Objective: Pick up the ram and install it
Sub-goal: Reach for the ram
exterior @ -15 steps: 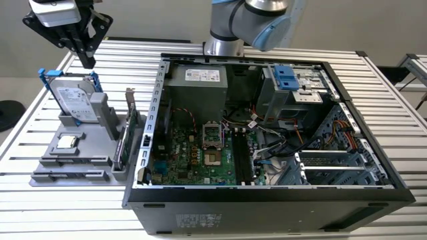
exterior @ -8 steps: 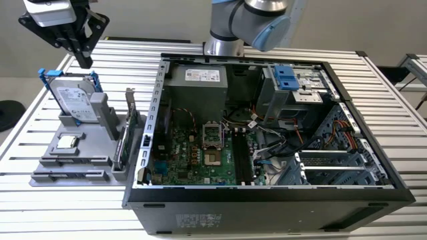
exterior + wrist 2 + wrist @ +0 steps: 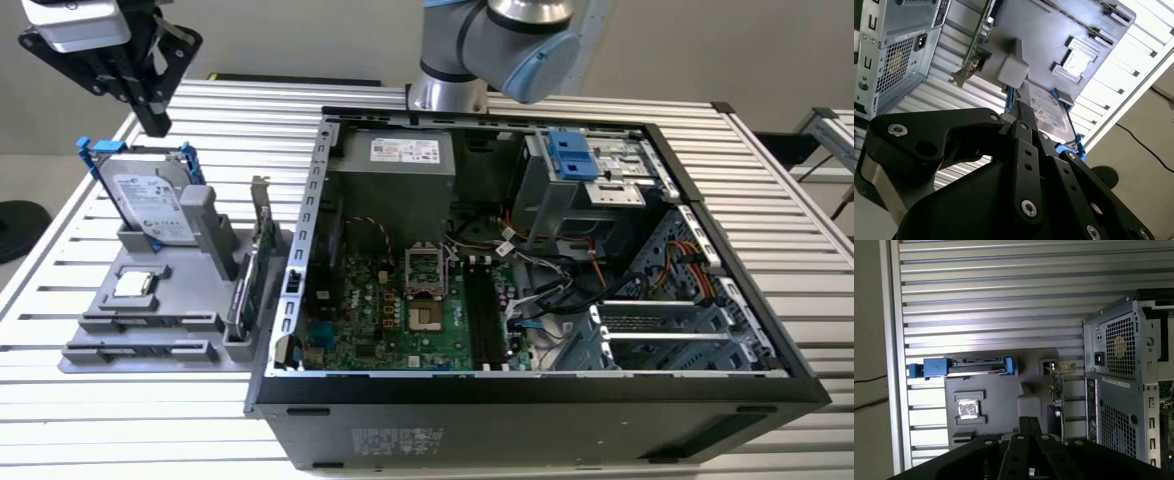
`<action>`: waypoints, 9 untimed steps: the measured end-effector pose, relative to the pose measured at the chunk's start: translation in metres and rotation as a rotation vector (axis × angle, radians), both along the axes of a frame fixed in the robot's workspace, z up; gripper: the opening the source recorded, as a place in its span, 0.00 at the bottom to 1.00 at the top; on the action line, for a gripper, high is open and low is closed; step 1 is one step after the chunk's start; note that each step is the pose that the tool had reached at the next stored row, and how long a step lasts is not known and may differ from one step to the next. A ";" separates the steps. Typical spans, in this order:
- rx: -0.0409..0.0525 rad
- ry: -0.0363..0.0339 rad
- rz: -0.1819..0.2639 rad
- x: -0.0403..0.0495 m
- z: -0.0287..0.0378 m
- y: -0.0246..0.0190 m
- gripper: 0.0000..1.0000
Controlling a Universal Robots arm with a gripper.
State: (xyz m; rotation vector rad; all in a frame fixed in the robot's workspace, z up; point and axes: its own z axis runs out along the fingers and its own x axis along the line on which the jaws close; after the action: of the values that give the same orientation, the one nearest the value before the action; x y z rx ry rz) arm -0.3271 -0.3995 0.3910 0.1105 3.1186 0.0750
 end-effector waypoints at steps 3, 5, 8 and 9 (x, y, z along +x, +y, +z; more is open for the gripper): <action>0.0001 0.0005 0.000 -0.0011 -0.0001 0.0000 0.00; 0.0000 0.0012 0.000 -0.0017 -0.0001 0.0000 0.00; 0.0000 0.0022 0.000 -0.0024 -0.0001 0.0000 0.00; 0.0000 0.0025 0.000 -0.0028 -0.0001 0.0000 0.00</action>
State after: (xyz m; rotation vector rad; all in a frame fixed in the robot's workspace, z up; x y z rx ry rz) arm -0.3299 -0.3995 0.3909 0.1106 3.1210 0.0749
